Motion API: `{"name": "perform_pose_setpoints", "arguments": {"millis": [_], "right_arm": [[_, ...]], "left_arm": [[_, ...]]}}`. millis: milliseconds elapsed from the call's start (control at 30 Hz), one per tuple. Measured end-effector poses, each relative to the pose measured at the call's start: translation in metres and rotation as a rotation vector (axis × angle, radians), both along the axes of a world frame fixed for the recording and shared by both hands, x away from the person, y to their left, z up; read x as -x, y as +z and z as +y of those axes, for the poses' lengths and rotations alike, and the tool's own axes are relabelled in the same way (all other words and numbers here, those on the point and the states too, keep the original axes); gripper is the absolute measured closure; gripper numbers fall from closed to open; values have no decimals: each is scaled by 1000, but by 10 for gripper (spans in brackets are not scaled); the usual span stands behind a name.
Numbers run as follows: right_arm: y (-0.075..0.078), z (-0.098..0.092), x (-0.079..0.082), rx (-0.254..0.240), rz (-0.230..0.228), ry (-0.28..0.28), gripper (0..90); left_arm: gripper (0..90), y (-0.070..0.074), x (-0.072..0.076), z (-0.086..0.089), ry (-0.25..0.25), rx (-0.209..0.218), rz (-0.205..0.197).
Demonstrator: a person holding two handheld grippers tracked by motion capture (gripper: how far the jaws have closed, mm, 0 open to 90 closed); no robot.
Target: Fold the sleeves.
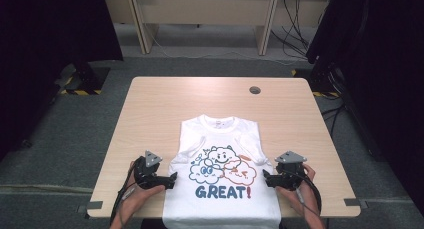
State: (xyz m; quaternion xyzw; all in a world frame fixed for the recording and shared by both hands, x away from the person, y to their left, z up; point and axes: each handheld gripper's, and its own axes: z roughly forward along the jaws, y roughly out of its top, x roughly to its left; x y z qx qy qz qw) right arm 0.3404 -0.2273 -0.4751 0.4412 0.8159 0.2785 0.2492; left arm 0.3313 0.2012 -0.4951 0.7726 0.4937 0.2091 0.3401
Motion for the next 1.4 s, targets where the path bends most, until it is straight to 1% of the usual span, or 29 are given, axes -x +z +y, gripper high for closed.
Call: {"name": "perform_pose_setpoints", "arguments": {"millis": [33,67,100,133,167,200,233,267,300,333,367,400,433,467,500,533,567,633,800,833,867,900,933,967,1033,1133,1200,1300,1400], "right_arm": [[0,0,0,0,0,0,179],[0,0,0,0,0,0,179],[0,0,6,-5,2,-4,179],[0,0,6,-5,2,-4,179],[0,0,6,-5,2,-4,179],[0,-1,11,-1,1,-2,179],[0,-1,11,-1,1,-2,179],[0,-1,11,-1,1,-2,179],[-1,-2,15,-3,-2,-6,179],[-1,-2,15,-3,-2,-6,179],[-1,-2,15,-3,-2,-6,179],[-1,-3,20,-5,0,-8,179],[-1,-3,20,-5,0,-8,179],[-1,-4,26,-15,1,-14,179],[-1,-4,26,-15,1,-14,179],[-1,-4,26,-15,1,-14,179],[-2,-6,31,-25,5,-15,179],[-2,-8,34,-37,9,-18,179],[-3,-9,34,-45,16,-22,177],[-3,-9,34,-45,16,-22,160],[-3,-9,34,-45,16,-22,160],[-2,-13,33,-102,12,-23,160],[-2,-13,33,-102,12,-23,111],[-1,-14,33,-122,10,-25,106],[1,-17,32,-153,-1,-37,75],[4,-22,31,-168,-24,-43,54],[4,-23,31,-181,-32,-45,52],[3,-23,31,-190,-47,-39,52],[0,-25,31,-197,-43,-38,52]], "left_arm": [[0,0,4,0,-2,0,-2],[0,0,4,0,-2,0,-2],[0,0,4,0,-2,0,-2],[0,0,10,-2,-11,-1,-3],[3,0,10,-2,-11,-1,-3],[3,0,10,-2,-11,-1,-3],[3,0,19,-3,-23,-1,-4],[7,0,19,-3,-23,-1,-4],[7,0,19,-3,-23,-1,-4],[7,0,26,-5,-33,-2,-5],[9,0,26,-5,-33,-2,-5],[9,-1,33,-5,-38,3,-11],[9,-1,33,-5,-38,3,-11],[9,-1,33,-5,-38,3,-11],[9,-1,36,-5,-45,4,-13],[9,-1,36,-5,-45,4,-13],[9,-2,38,-5,-48,6,-14],[9,-2,38,-5,-48,6,-14],[8,-2,38,-5,-51,6,-13],[8,1,39,-6,-69,5,2],[37,1,39,-6,-69,5,2],[37,1,39,-6,-69,5,2],[37,1,39,-6,-69,5,2],[49,4,41,-8,-86,5,-12],[40,8,42,-11,-82,12,-33],[41,11,41,-11,-62,32,-51],[40,12,41,-9,-43,63,-61],[40,12,41,-8,-30,86,-82],[40,10,40,-8,-25,95,-78]]}}
